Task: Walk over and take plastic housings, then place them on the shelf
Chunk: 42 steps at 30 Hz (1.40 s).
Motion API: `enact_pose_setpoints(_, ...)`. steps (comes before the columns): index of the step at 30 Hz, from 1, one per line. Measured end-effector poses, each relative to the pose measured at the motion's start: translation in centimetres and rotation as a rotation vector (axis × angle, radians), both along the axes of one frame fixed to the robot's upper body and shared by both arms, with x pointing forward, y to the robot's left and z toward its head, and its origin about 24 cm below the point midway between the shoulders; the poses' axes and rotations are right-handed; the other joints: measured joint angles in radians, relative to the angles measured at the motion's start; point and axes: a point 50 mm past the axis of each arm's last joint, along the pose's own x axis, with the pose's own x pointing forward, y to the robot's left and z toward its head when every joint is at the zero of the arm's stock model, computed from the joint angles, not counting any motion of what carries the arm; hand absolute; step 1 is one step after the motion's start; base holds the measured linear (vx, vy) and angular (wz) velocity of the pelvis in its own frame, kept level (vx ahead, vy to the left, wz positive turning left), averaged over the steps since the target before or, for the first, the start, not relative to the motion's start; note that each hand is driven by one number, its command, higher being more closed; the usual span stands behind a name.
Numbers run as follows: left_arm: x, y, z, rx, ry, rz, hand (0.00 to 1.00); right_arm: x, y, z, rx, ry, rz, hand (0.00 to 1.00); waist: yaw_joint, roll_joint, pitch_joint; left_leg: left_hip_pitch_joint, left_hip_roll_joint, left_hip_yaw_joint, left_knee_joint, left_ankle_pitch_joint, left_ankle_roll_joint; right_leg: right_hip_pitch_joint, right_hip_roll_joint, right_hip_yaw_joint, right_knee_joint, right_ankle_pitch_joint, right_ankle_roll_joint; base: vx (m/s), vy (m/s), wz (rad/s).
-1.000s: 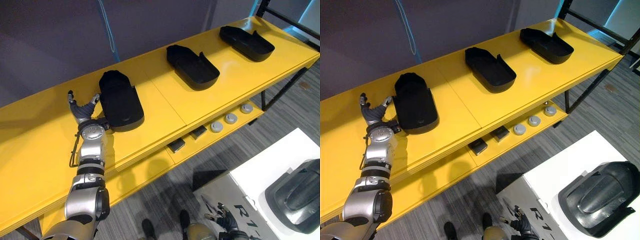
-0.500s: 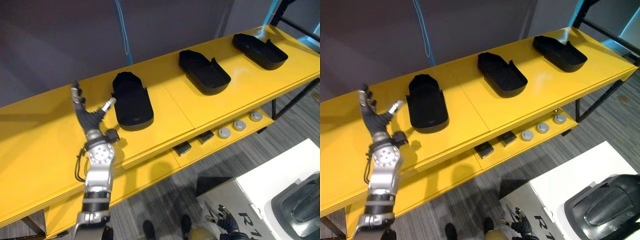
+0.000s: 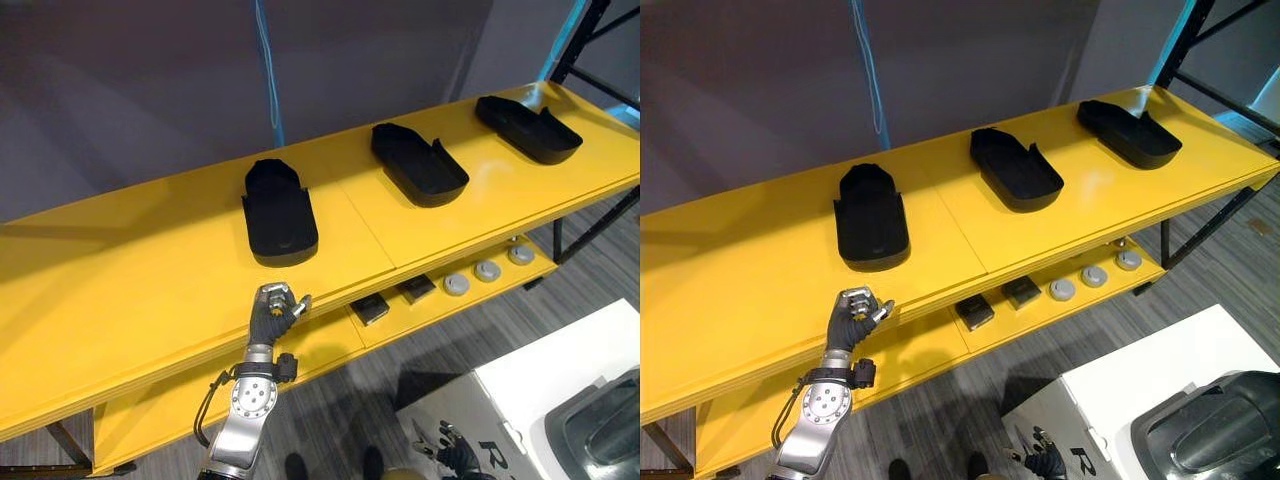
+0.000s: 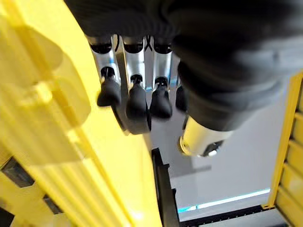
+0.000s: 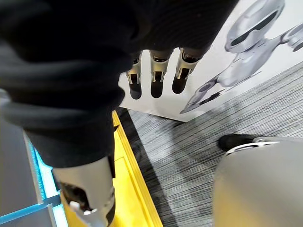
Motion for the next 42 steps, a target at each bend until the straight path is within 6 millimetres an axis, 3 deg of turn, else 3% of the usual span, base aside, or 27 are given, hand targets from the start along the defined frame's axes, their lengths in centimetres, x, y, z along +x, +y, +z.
enact_pose_setpoints(8,2.6,0.1,0.5,0.049,-0.017,0.026,1.0,-0.1,0.2,-0.1,0.002,0.008,0.007,0.0,-0.001,-0.009,-0.007,-0.002,-0.003,-0.006,0.0,-0.001,-0.001,0.017,-0.001,-0.016,-0.03,0.012,0.003,-0.01,0.0,0.04)
enact_pose_setpoints(13,4.3,0.5,1.2,0.057,-0.021,0.062,1.0,-0.1,0.2,-0.1,0.002,0.009,0.007,0.0,-0.021,-0.01,-0.006,-0.003,-0.003,-0.003,0.0,-0.003,-0.004,0.017,-0.001,-0.014,-0.033,0.013,0.003,0.0,0.0,0.0)
enact_pose_setpoints(27,6.6,0.5,0.6,0.091,0.052,0.07,1.0,0.3,0.4,-0.1,0.008,-0.001,0.009,0.0,-0.055,-0.02,0.0,-0.019,-0.003,0.0,0.0,-0.004,-0.006,-0.002,0.0,-0.011,-0.033,0.014,0.002,-0.01,0.0,0.0)
enact_pose_setpoints(42,9.8,1.7,3.8,0.114,-0.017,0.106,1.0,1.4,0.5,0.3,0.007,-0.029,0.018,0.0,-0.085,-0.02,0.044,-0.033,-0.001,0.029,0.0,-0.007,-0.01,-0.031,0.001,0.016,-0.028,0.015,0.003,-0.02,0.0,-0.05)
